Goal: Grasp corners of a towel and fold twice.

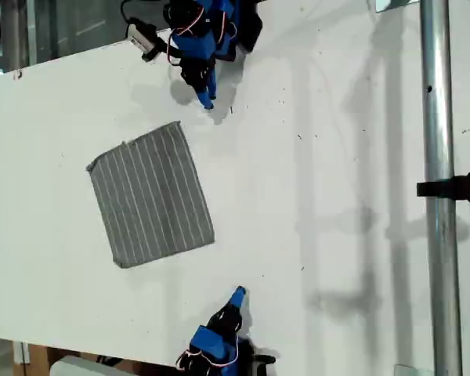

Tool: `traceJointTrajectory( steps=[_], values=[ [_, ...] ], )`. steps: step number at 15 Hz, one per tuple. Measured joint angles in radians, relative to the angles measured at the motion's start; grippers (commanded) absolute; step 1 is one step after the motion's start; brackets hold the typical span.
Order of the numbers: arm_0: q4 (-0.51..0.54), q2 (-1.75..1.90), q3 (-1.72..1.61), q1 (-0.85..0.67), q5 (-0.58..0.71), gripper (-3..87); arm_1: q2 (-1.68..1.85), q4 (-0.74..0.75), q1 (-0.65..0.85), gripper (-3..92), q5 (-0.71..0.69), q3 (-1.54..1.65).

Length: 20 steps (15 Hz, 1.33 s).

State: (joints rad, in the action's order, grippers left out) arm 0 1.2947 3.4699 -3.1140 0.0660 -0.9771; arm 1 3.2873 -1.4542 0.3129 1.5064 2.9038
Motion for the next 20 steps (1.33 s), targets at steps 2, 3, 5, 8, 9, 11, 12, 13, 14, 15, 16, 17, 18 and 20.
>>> traceJointTrajectory(
  steps=[2,3,5,8,9,11,12,13,14,15,16,17,18,20],
  values=[
    [0.000,0.000,0.000,-0.087,-0.127,-2.8,0.000,0.002,0.008,2.2,0.000,0.000],
    [0.000,0.000,0.000,-0.141,-0.319,-2.6,0.000,0.002,0.015,1.0,0.000,0.000],
    [0.000,0.000,-0.002,-0.167,-0.437,-2.8,0.002,0.002,0.021,-0.1,0.000,0.000],
    [0.000,0.000,-0.002,-0.166,-0.480,-2.8,0.002,-0.002,0.020,-0.2,0.000,0.000],
    [0.000,0.000,-0.002,-0.166,-0.483,-2.8,0.002,-0.002,0.018,-0.2,0.000,0.000],
    [0.000,0.000,-0.002,-0.166,-0.483,-2.8,0.002,-0.002,0.009,-0.2,0.000,0.000],
    [0.000,0.000,-0.002,-0.169,-0.483,-2.9,0.002,-0.002,0.009,-0.2,0.000,0.000],
    [0.000,0.000,-0.002,-0.169,-0.483,-2.9,0.002,-0.002,0.009,-0.2,0.000,0.000],
    [0.000,0.000,-0.002,-0.169,-0.483,-2.9,0.002,-0.002,0.009,-0.2,0.000,0.000],
    [0.000,0.000,-0.002,-0.169,-0.483,-2.9,0.002,-0.002,0.003,-0.2,0.000,0.000],
    [0.000,0.000,-0.002,-0.169,-0.483,-2.9,0.002,-0.002,-0.006,-0.2,0.000,0.000],
    [0.000,0.000,-0.002,-0.169,-0.483,-2.9,0.002,-0.002,-0.017,-0.2,0.000,0.000],
    [0.000,0.000,-0.002,-0.169,-0.483,-2.9,0.002,-0.002,-0.021,-0.2,0.000,0.000],
    [0.000,0.000,-0.002,-0.169,-0.483,-2.9,0.002,-0.002,-0.034,-0.2,0.000,0.000]
  ],
)
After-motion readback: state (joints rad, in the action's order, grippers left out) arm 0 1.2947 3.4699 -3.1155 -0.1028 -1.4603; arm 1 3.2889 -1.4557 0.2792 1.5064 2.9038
